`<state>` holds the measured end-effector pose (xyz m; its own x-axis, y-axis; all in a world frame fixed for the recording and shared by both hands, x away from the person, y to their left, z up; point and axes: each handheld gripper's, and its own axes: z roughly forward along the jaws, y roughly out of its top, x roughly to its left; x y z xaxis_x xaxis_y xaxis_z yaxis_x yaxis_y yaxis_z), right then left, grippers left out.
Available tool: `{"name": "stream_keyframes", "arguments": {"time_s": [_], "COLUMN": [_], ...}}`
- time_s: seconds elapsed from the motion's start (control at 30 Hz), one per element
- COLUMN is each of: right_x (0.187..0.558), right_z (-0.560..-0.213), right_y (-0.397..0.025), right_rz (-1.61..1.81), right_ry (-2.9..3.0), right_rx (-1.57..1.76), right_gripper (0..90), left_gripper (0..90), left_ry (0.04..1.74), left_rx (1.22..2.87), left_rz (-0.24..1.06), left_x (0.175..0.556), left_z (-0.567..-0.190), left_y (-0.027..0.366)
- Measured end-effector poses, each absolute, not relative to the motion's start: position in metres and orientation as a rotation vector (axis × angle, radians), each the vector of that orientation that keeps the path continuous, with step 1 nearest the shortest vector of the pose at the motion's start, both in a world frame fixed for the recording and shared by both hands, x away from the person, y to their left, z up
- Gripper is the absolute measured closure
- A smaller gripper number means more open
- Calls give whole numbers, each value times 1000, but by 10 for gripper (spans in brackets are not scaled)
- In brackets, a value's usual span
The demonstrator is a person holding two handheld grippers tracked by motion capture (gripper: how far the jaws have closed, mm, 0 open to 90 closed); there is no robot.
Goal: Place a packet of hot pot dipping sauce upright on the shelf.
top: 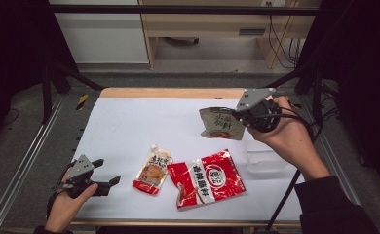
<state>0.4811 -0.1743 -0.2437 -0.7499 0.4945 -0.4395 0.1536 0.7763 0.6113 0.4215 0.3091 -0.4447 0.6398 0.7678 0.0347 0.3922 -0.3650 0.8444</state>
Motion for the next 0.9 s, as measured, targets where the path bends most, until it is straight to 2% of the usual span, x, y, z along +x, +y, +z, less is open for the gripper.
{"name": "stream_keyframes", "arguments": {"time_s": [0.33,0.9], "right_x": [468,462], "right_z": [-237,-258], "right_y": [-218,-274], "right_rz": [740,755], "right_ry": [2325,2302], "right_rx": [539,641], "right_gripper": [900,900], "left_gripper": [98,98], "left_ry": [948,974], "left_rx": [1994,1984], "left_rz": [578,582], "left_x": [424,424], "left_z": [-447,-447], "left_y": [313,317]}}
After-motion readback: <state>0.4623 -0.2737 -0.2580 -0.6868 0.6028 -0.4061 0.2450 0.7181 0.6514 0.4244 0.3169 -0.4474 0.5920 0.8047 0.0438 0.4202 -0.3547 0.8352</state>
